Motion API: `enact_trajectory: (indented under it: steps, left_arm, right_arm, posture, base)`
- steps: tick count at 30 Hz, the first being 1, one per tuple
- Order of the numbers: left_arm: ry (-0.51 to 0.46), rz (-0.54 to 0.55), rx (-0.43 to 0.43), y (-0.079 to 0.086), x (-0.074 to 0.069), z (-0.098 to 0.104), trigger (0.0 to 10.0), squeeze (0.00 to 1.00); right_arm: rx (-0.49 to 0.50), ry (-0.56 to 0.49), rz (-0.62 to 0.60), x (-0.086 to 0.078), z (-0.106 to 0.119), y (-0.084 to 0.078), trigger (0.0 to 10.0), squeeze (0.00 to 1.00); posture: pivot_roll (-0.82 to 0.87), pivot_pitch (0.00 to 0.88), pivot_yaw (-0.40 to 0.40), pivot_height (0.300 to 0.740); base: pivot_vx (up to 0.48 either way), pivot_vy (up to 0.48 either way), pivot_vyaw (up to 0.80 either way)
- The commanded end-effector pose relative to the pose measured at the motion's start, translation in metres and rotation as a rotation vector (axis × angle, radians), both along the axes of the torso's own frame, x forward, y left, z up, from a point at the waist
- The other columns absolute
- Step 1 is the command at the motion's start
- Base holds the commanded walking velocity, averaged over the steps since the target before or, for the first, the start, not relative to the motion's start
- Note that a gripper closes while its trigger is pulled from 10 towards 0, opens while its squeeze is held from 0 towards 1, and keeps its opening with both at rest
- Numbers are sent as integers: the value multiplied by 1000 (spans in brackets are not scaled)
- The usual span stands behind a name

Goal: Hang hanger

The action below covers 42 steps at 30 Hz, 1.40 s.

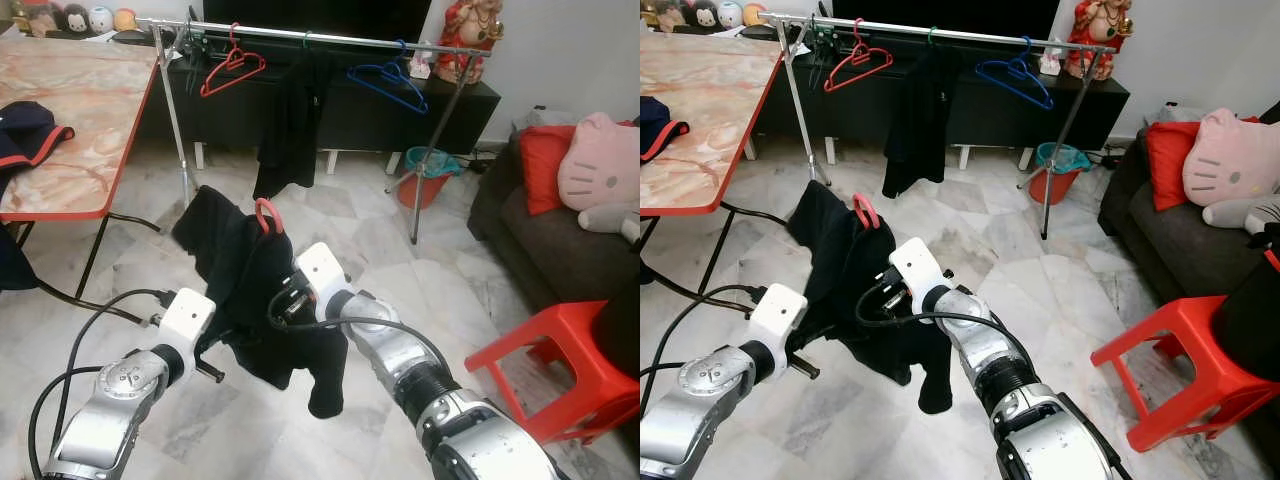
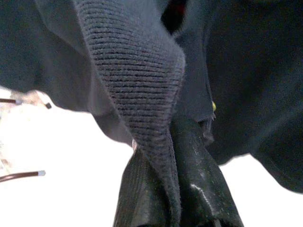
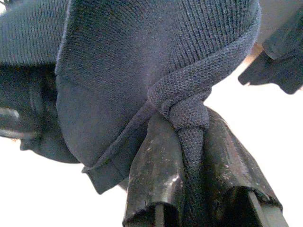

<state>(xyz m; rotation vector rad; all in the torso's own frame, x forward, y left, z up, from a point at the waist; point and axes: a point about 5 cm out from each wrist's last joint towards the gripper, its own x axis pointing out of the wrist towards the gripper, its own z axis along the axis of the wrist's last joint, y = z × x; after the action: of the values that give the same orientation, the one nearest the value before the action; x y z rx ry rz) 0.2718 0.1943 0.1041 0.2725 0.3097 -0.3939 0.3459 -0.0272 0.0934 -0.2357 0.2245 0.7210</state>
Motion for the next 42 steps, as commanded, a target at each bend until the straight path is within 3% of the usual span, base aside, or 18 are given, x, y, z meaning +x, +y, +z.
enact_trajectory:
  steps: [1, 2, 14, 22, 25, 29, 33, 36, 37, 38, 42]
  left_arm:
    - [-35, -2, -8, -3, 4, 5, 10000, 161]
    - [-42, -20, -13, -5, 4, 6, 10000, 1000]
    - [-25, -220, -46, -16, -8, 14, 10000, 1000]
    - [-63, -127, -27, 6, -10, 18, 10000, 1000]
    - [-85, -174, -72, 18, -20, 34, 10000, 1000]
    - [-84, -200, -96, 22, -24, 40, 10000, 1000]
    - [-97, -190, -73, 31, -25, 43, 10000, 1000]
    - [-98, -202, -77, 31, -25, 46, 10000, 1000]
    - [-99, -212, -73, 30, -25, 46, 10000, 894]
    - [-99, -232, -68, 27, -26, 45, 10000, 0]
    - [-77, -288, -94, 19, -29, 43, 10000, 0]
  right_arm:
    - [-20, 0, -36, 3, -1, -8, 10000, 0]
    - [-46, -15, -52, 3, -3, -11, 10000, 0]
    - [-53, -65, -127, 10, 3, -17, 10000, 0]
    - [-135, -145, -34, 13, 9, -25, 10000, 0]
    - [-136, -194, -19, 19, 19, -45, 10000, 0]
    - [-132, -205, 21, 21, 24, -57, 10000, 0]
    - [-215, -177, 64, 21, 20, -82, 10000, 0]
    - [-238, -150, 180, 15, 17, -94, 10000, 0]
    - [-239, -141, 207, 14, 16, -96, 10000, 0]
    - [-244, -138, 244, 11, 15, -98, 10000, 0]
    - [-200, -109, 349, 5, 14, -99, 10000, 0]
  posture:
    - [188, 0, -148, 740]
    - [184, 0, -146, 740]
    - [186, 0, -141, 740]
    - [186, 0, -144, 740]
    - [192, 5, -152, 740]
    - [189, 8, -151, 740]
    - [182, 9, -154, 740]
    - [181, 10, -152, 740]
    - [180, 11, -152, 740]
    - [180, 11, -152, 740]
    - [182, 10, -152, 740]
  base:
    - [0, 0, 0]
    - [0, 0, 0]
    - [0, 0, 0]
    - [0, 0, 0]
    - [0, 0, 0]
    - [0, 0, 0]
    - [0, 0, 0]
    - [0, 0, 0]
    - [0, 0, 0]
    - [0, 0, 0]
    - [0, 0, 0]
